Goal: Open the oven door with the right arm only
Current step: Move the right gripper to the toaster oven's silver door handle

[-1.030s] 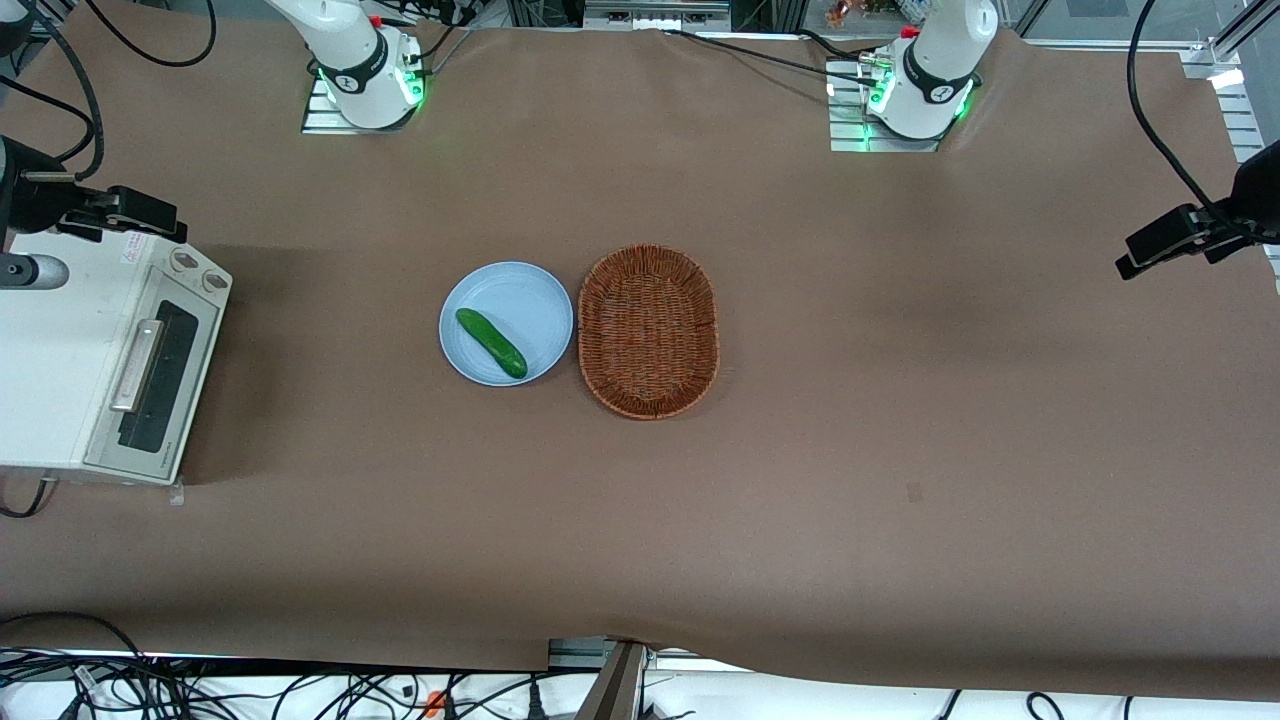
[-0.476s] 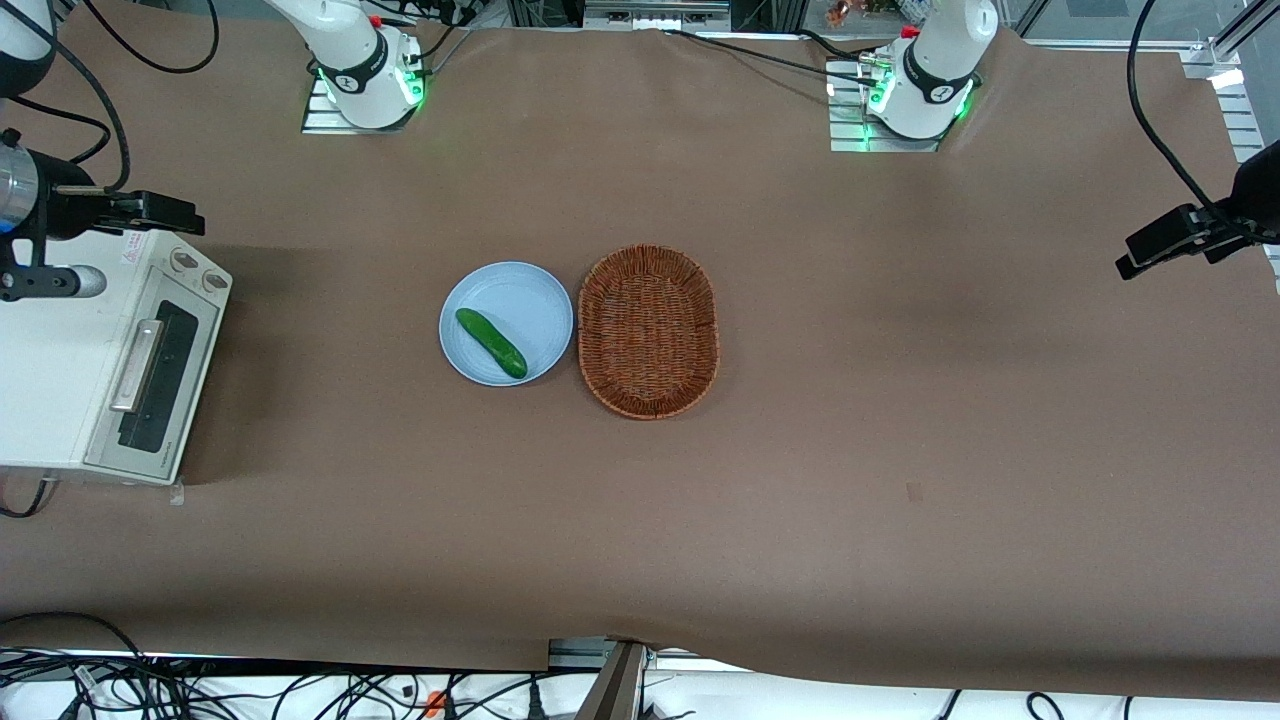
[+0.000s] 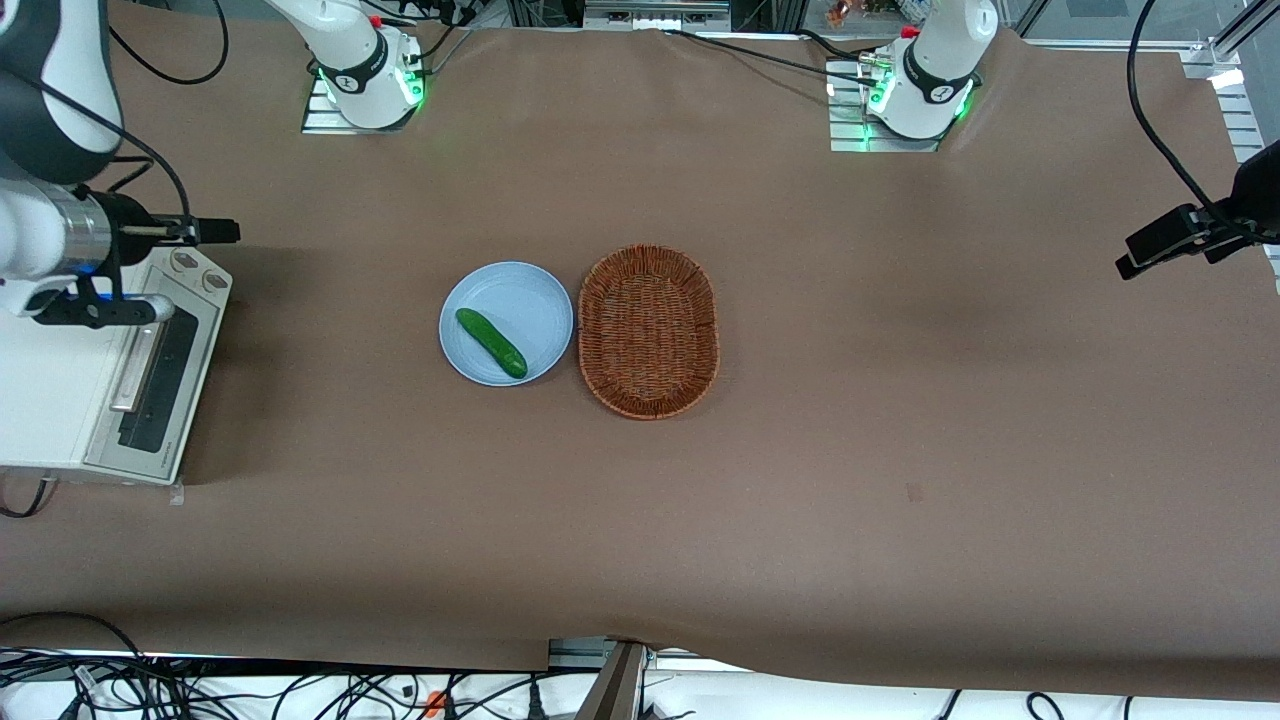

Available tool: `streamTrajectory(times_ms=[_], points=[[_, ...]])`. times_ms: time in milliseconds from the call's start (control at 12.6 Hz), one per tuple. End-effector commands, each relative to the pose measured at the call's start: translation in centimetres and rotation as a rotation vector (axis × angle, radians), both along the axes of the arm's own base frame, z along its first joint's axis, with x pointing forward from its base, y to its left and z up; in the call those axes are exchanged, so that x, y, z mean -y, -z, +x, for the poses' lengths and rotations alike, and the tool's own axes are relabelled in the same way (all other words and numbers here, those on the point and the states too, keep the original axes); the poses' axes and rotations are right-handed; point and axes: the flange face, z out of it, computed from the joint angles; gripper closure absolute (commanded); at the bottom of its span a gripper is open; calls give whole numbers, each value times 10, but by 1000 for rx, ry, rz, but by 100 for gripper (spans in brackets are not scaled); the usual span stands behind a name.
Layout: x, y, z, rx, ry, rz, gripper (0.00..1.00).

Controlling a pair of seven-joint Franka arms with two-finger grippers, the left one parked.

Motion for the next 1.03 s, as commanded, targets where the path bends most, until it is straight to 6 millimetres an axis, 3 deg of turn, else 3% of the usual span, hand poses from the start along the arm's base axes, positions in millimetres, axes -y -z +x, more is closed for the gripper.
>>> streamTrajectory(times_ms=[0, 476, 634, 951], points=[[2, 21, -5, 6, -35, -46, 39], [-8, 66, -4, 18, -215, -141, 92], [-9, 72, -2, 5, -244, -162, 100], [-13, 84, 3, -27, -386, -230, 100]])
